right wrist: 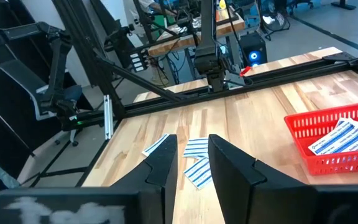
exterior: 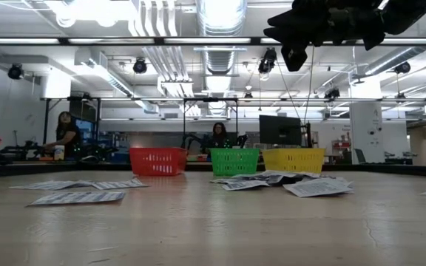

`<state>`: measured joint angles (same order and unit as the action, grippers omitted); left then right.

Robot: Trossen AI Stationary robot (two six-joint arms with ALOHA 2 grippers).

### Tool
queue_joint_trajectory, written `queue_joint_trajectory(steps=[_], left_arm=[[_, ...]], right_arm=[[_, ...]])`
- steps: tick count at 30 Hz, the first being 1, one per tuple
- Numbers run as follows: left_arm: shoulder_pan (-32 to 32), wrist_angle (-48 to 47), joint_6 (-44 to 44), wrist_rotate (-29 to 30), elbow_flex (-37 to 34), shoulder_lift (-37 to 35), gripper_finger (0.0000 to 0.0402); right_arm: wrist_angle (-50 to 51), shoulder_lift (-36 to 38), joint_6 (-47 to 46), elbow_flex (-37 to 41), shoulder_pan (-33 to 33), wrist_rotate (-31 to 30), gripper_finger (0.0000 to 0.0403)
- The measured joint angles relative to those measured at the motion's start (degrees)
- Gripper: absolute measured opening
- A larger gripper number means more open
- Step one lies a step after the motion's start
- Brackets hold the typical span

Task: Pick & Place First Aid Supplies
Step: Put the blue bandage into the red basket

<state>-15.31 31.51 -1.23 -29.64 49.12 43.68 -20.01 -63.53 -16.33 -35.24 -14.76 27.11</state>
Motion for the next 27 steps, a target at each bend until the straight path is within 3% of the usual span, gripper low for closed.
queue_joint_trajectory(steps=[5,8,13,18,21,24,27], left_arm=[[0.0,-0.25,-0.25,1.63,0.0,1.24,0.0],[0.08,-6.3,-0.91,12.93,0.02,1.8,0.0],[1.49,-35.37,-7.92,35.0,0.3,2.58,0.0],[5.55,-58.23,-18.01,48.59,1.11,5.21,0.0],[9.56,-62.26,-16.77,52.77,1.28,8.47,0.0],[16.59,-63.66,-9.82,53.73,2.53,12.12,0.0],[26.56,-65.88,-0.24,47.38,4.83,16.95,0.0]], right_arm=[[0.0,0.0,0.28,0.0,0.0,0.0,0.0078],[0.0,0.0,0.23,0.0,0.0,0.0,0.0073],[0.0,0.01,0.23,0.0,0.0,0.0,0.0068],[0.0,0.02,0.23,0.0,-0.01,0.0,0.0074],[0.0,0.02,0.23,0.0,-0.02,0.0,0.0079],[0.0,0.02,0.23,0.0,0.0,0.0,0.0083],[0.0,0.02,0.24,0.0,0.0,0.0,0.0086]])
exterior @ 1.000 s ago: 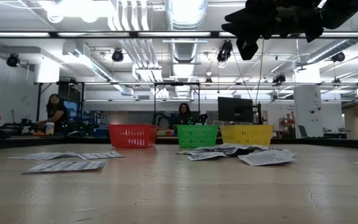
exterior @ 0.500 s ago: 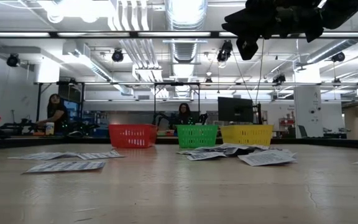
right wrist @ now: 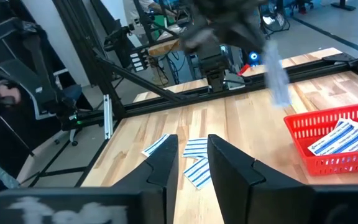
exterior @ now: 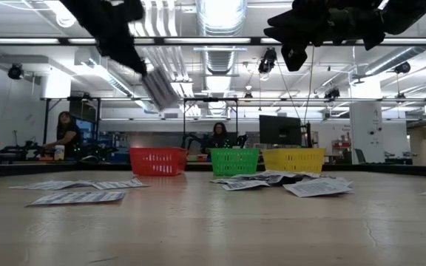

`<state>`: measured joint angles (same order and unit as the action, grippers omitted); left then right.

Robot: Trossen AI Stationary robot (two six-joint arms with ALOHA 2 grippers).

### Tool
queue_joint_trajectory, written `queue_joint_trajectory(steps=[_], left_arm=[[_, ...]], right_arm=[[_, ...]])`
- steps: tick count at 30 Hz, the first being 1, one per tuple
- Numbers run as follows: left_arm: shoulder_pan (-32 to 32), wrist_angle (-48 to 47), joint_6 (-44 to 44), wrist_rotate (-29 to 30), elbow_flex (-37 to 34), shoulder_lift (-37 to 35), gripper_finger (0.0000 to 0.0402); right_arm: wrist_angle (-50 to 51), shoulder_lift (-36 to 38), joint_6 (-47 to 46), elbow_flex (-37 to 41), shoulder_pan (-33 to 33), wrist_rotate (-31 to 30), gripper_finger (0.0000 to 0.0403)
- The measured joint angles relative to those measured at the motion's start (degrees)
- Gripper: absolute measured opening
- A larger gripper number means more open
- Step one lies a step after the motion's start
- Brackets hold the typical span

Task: Pick & Place First Aid Supplies
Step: Put the blue bandage into the red basket

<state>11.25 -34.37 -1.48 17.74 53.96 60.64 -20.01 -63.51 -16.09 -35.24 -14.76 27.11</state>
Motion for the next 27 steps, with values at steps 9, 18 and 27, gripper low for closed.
queue_joint_trajectory(steps=[9,18,27], left_arm=[[32.94,-5.86,13.3,-33.79,10.89,16.62,0.0],[37.55,-27.12,27.03,-39.17,29.67,33.14,0.0],[38.59,-37.18,34.55,-50.05,41.59,47.32,0.0]], right_arm=[[0.0,0.0,-0.01,0.0,0.0,0.0,0.0075],[0.02,0.0,-0.01,0.0,-0.02,-0.02,0.0071],[0.02,0.0,-0.01,0.0,0.0,-0.02,0.0085]])
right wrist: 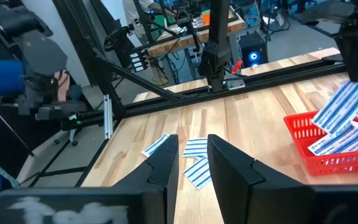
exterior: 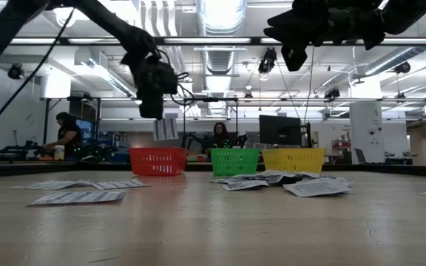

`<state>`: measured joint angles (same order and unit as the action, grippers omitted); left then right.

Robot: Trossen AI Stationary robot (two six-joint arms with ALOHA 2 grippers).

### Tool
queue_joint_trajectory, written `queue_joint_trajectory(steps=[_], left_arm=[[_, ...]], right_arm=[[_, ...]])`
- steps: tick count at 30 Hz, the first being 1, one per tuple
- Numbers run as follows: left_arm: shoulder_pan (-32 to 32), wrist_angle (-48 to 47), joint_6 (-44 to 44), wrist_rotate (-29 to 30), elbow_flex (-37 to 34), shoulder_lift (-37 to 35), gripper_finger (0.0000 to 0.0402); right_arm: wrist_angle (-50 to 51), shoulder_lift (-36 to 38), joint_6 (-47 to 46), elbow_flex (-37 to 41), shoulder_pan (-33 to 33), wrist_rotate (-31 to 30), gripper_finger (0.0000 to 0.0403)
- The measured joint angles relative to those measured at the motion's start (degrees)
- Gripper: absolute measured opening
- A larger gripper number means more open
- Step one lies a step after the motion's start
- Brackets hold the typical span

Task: Pick & Place First Aid Supplies
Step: Put the blue bandage into the red basket

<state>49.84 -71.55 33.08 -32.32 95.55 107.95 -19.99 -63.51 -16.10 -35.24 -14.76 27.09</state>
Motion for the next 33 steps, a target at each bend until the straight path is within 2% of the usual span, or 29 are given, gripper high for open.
queue_joint_trajectory(steps=[10,16,25,33], left_arm=[[0.35,-3.38,1.88,1.4,0.3,3.83,0.0],[0.2,-0.69,1.77,1.6,-1.89,3.85,0.0],[-0.68,3.58,1.1,3.14,-5.01,3.73,0.0],[-1.71,6.95,-1.51,8.02,-6.78,3.64,0.0013]], right_arm=[[0.01,0.0,-0.01,0.0,-0.01,0.0,0.0076],[0.0,0.0,0.0,0.0,-0.01,0.0,0.0068],[0.02,0.0,0.0,0.0,-0.02,0.0,0.0081],[0.0,0.0,-0.34,0.0,-0.02,0.0,0.0086]])
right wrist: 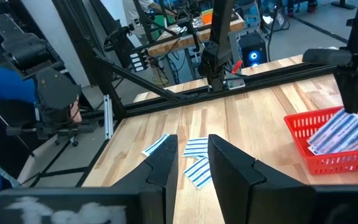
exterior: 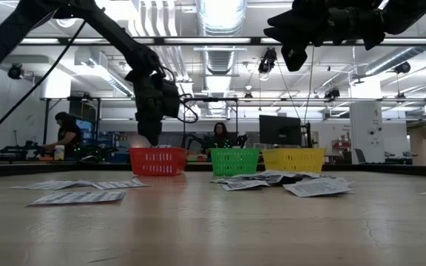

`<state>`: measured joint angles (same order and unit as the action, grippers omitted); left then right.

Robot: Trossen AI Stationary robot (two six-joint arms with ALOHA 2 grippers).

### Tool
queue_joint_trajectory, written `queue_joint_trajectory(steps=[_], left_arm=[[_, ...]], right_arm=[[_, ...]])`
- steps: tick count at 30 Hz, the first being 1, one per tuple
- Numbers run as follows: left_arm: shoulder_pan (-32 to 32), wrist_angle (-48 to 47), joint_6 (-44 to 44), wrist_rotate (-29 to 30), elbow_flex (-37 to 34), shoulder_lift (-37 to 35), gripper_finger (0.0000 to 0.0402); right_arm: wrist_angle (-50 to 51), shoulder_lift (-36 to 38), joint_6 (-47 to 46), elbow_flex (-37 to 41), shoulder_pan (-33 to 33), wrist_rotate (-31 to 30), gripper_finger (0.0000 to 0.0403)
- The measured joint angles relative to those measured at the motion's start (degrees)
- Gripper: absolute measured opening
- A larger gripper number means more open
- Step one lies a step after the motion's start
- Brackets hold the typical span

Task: Pick & Place First Aid Supplies
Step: Put the blue bandage into the red basket

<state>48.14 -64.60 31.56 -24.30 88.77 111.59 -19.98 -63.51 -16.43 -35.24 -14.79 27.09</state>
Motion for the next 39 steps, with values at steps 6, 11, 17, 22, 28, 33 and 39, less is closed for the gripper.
queue_joint_trajectory(steps=[6,11,17,22,28,33,39], left_arm=[[-0.02,-0.04,-0.14,0.25,0.97,-0.52,0.0057],[-0.02,-2.36,-3.6,0.34,3.6,-1.94,0.0092],[-2.54,-18.48,-9.96,-0.54,6.23,-10.47,0.0099],[-10.33,-20.81,-18.96,-0.36,0.49,-22.99,0.0097],[-23.31,-15.75,-36.36,0.0,-13.07,-38.19,0.0096],[-36.2,-7.78,-58.91,0.42,-26.93,-48.07,0.0096],[-52.47,5.22,-83.11,2.08,-42.18,-53.83,0.0096]], right_arm=[[0.0,0.0,-0.12,0.0,0.02,0.0,0.0075],[0.0,0.0,-0.12,0.0,0.01,0.0,0.0068],[0.0,0.0,-0.12,0.0,0.01,0.0,0.0075],[0.0,0.0,-0.13,0.0,0.02,0.0,0.0083],[0.0,0.0,-0.12,0.0,0.02,0.0,0.0086],[0.0,0.0,-0.12,0.0,0.02,0.01,0.0077],[0.0,0.0,-0.1,0.0,0.02,0.0,0.0068]])
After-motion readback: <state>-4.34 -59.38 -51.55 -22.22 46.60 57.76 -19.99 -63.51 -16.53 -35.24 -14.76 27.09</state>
